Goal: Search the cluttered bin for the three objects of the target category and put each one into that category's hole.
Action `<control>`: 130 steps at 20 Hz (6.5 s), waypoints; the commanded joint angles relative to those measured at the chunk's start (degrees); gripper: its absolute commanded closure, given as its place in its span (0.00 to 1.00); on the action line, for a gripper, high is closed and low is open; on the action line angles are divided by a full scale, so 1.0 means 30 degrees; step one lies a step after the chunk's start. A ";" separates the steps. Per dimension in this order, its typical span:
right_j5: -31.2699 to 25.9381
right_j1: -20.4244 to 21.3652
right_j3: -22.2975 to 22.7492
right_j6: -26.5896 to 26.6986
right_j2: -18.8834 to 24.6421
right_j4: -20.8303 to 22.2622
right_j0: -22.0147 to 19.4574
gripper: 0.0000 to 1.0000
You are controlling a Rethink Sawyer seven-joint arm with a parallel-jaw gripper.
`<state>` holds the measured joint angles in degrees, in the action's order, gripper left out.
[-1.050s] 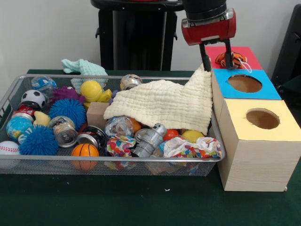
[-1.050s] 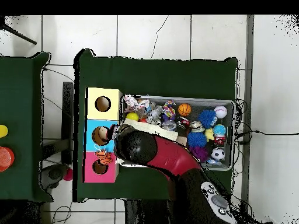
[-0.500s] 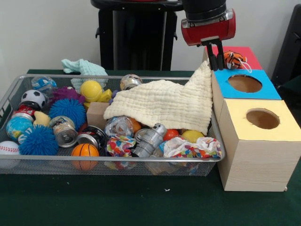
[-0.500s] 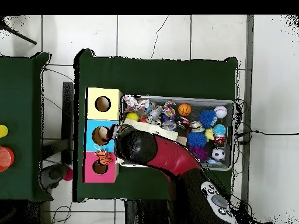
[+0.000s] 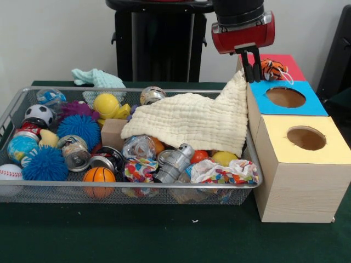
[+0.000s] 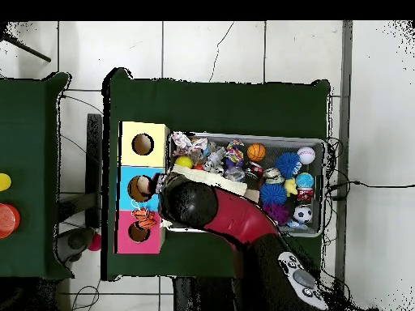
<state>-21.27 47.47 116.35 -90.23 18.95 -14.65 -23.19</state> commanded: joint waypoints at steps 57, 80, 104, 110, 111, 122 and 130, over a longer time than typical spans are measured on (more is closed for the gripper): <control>-0.0811 -0.3947 -0.1310 -0.4188 -0.1846 -0.0631 0.2775 1.00; -0.3038 -0.2743 -0.0890 -0.2898 -0.2094 0.0092 0.2300 1.00; -0.5947 -0.1205 -0.1102 -0.3467 -0.2448 -0.0453 0.2553 1.00; -0.3048 -0.1335 -0.0789 -0.3584 -0.2375 -0.0563 0.2544 1.00; -0.2332 -0.1391 -0.0686 -0.3670 -0.2343 -0.0614 0.2506 1.00; -0.2575 -0.1351 -0.0146 -0.3847 -0.1820 -0.1380 0.2288 1.00; -0.3132 -0.1459 -0.0096 -0.4045 -0.1675 -0.1898 0.2450 1.00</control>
<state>-32.47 44.78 115.71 -90.23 11.87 -16.90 -15.30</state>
